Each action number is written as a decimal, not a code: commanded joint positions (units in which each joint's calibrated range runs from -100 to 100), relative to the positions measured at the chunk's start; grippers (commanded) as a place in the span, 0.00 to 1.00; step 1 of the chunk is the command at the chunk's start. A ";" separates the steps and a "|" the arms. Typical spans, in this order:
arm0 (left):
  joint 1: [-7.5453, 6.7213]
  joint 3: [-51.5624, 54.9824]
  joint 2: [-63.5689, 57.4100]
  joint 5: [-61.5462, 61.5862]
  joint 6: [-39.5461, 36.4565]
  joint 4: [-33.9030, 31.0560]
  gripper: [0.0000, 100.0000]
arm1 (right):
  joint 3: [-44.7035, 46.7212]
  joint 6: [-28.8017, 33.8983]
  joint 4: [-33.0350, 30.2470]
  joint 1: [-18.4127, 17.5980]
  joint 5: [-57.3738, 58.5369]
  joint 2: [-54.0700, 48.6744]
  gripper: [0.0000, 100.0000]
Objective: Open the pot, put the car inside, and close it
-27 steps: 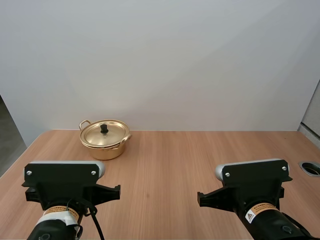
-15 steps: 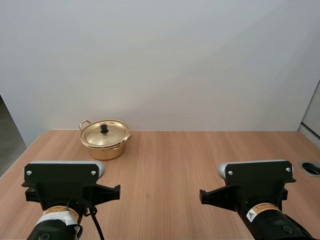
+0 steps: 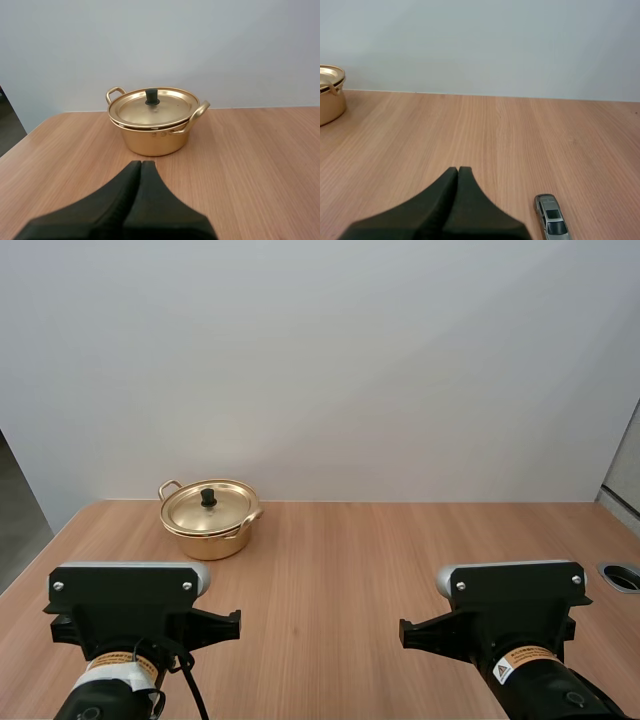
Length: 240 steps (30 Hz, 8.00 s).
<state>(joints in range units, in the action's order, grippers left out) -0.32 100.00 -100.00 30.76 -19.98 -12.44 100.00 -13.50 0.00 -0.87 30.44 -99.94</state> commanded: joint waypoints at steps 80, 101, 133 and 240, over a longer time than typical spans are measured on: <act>-0.04 -80.23 73.78 57.62 3.41 -10.00 0.35 | -62.65 -8.21 -1.12 1.91 52.08 59.69 0.47; -0.04 -80.23 92.10 37.29 3.70 -1.37 1.00 | -62.77 -12.60 4.35 1.91 52.80 59.69 1.00; -0.04 -80.34 112.22 17.94 4.99 -0.70 1.00 | -63.00 -12.60 4.03 2.94 63.79 56.69 1.00; -0.04 -103.50 45.76 67.49 15.58 9.21 0.00 | -59.22 2.63 -9.88 -3.68 5.66 79.11 0.00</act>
<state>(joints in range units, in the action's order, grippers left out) -0.32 -3.53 -50.95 97.36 -4.37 -2.83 40.92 -10.90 -9.87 -0.08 37.00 -20.75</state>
